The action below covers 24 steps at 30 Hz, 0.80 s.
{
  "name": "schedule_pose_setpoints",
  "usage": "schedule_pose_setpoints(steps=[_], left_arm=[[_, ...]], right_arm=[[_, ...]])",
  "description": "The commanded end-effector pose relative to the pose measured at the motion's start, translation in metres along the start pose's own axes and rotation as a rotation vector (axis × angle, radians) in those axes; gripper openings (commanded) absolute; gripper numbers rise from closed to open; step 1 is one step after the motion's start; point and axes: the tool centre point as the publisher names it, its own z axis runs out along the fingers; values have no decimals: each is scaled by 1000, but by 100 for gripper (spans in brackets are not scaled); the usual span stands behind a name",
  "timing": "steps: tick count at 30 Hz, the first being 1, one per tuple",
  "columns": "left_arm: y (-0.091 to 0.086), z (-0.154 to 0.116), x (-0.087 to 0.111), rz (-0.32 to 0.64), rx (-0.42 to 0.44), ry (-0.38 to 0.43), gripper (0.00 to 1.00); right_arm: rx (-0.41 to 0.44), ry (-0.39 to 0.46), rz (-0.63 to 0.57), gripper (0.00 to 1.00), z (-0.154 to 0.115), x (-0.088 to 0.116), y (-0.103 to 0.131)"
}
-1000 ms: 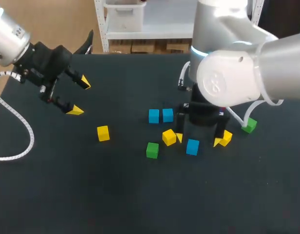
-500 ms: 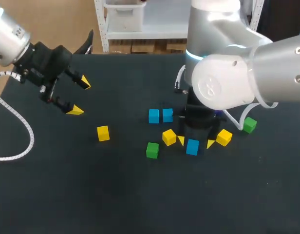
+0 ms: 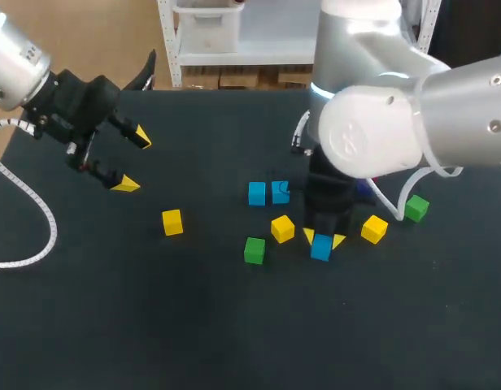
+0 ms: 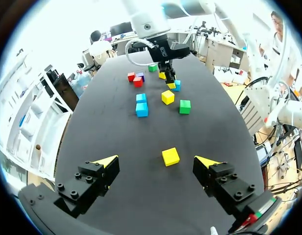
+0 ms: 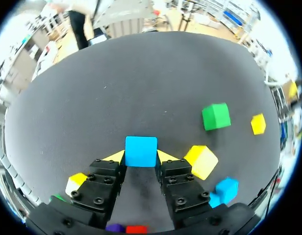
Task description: Place the blue cubes, place green cubes on the blue cubes, place the yellow cubes on the green cubes, then place the red cubes on the yellow cubes, and place purple cube on the red cubes.
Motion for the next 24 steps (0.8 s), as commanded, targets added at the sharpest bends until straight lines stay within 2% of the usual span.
schedule_pose_setpoints(steps=[1, 3, 5, 6, 8, 13, 14, 17, 20, 24], left_arm=[[0, 0, 1, 4, -2, -3, 100], [0, 0, 1, 4, -2, -3, 100], [0, 0, 1, 4, -2, -3, 100], [0, 0, 1, 4, -2, -3, 100], [0, 0, 1, 4, -2, -3, 100], [0, 0, 1, 4, -2, -3, 100], [0, 0, 1, 4, -2, -3, 100], [0, 0, 1, 4, -2, -3, 100], [0, 0, 1, 4, -2, -3, 100], [0, 0, 1, 4, -2, -3, 100]], right_arm=[[44, 17, 162, 0, -10, 2, 9], [92, 6, 276, 0, -15, 4, 12], [117, 33, 402, 0, -18, 6, 17], [154, 5, 473, 0, -20, 7, 20], [201, 13, 610, 0, -24, 12, 24], [396, -54, 867, 0, -34, 18, 27], [457, -82, 924, 0, -35, 20, 28], [567, -126, 1017, 0, -35, 24, 28], [602, -140, 1081, 0, -35, 29, 26], [629, -107, 1153, 0, -36, 35, 19]])
